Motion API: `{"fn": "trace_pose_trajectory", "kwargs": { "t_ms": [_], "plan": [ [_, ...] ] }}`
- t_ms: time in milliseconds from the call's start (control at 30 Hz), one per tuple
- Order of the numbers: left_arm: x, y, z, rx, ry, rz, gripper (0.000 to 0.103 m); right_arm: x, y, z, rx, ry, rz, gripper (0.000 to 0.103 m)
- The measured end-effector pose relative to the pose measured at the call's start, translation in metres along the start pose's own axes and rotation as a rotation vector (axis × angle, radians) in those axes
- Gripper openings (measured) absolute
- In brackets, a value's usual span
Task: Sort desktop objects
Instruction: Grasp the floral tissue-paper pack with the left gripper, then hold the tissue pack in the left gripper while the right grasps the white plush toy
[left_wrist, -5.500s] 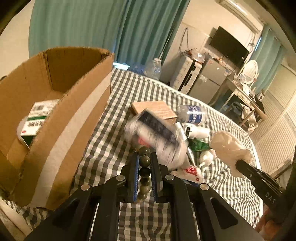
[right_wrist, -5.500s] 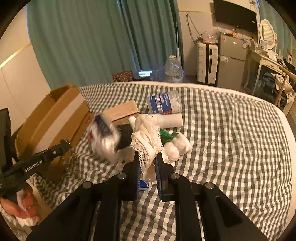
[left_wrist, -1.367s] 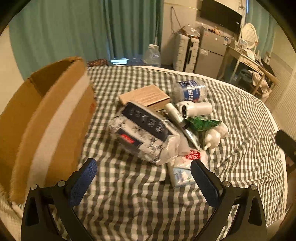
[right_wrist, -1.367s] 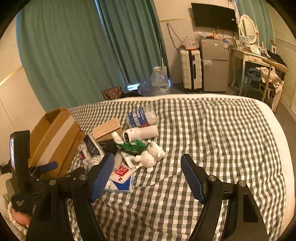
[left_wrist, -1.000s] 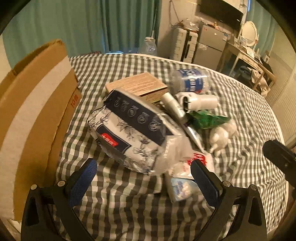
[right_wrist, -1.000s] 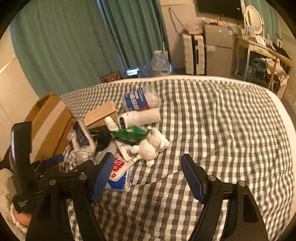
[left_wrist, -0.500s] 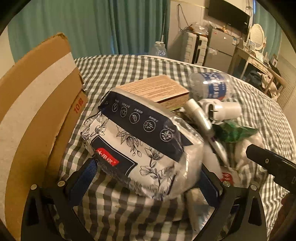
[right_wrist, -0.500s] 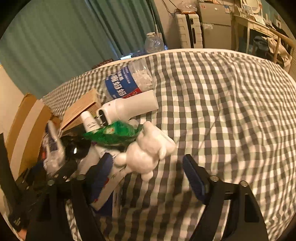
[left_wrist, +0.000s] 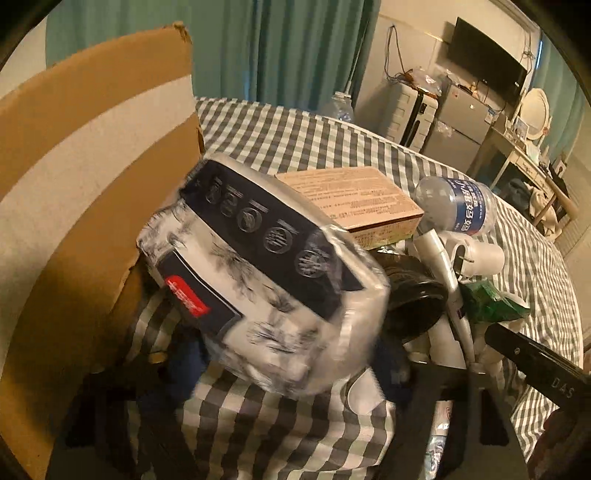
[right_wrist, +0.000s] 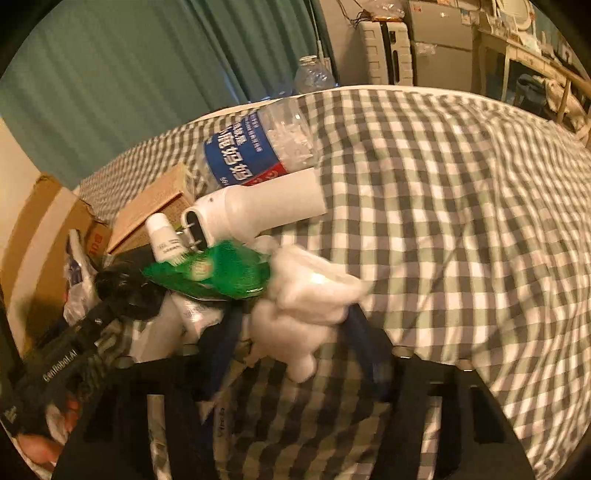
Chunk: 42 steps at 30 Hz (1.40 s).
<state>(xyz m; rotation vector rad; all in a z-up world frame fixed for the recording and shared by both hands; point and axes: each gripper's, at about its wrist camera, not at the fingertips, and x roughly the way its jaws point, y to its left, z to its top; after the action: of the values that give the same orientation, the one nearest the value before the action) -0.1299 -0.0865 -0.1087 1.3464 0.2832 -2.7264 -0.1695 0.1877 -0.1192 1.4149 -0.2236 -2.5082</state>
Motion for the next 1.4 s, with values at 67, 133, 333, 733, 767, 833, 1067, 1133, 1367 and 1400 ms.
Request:
{"fn": "trace_pose_trajectory", "kwargs": {
  "t_ms": [67,133,333,733,767,833,1067,1133,1367,1400],
  "plan": [
    [-0.001,0.003,0.001,-0.008,0.002,-0.014,0.061,-0.004,-0.002,-0.001,0.012,0.004,0.006,0.054],
    [-0.003,0.002,0.002,-0.001,0.003,-0.02,0.054,-0.008,-0.003,-0.002,0.013,0.003,-0.002,0.054],
    [-0.016,0.001,0.002,0.02,-0.003,-0.038,0.039,-0.024,-0.003,-0.006,0.009,0.002,-0.012,0.044],
    [-0.056,-0.002,0.011,0.015,-0.07,-0.087,0.035,-0.058,0.007,-0.015,0.001,-0.017,-0.034,0.042],
    [-0.061,-0.003,0.012,0.016,-0.08,-0.092,0.034,-0.06,0.007,-0.014,0.002,-0.019,-0.034,0.041],
    [-0.069,-0.006,0.015,0.018,-0.095,-0.105,0.033,-0.066,0.007,-0.016,0.002,-0.023,-0.032,0.039],
    [-0.094,-0.014,0.015,0.043,-0.138,-0.123,0.032,-0.091,0.004,-0.025,-0.004,-0.038,-0.017,0.014],
    [-0.099,-0.016,0.016,0.045,-0.146,-0.127,0.032,-0.095,0.005,-0.027,-0.006,-0.034,-0.016,0.014],
    [-0.108,-0.022,0.014,0.047,-0.149,-0.13,0.032,-0.103,-0.004,-0.032,0.058,-0.033,-0.02,0.029],
    [-0.109,-0.023,0.013,0.047,-0.149,-0.13,0.032,-0.103,-0.006,-0.033,0.067,-0.031,-0.016,0.031]
  ]
}}
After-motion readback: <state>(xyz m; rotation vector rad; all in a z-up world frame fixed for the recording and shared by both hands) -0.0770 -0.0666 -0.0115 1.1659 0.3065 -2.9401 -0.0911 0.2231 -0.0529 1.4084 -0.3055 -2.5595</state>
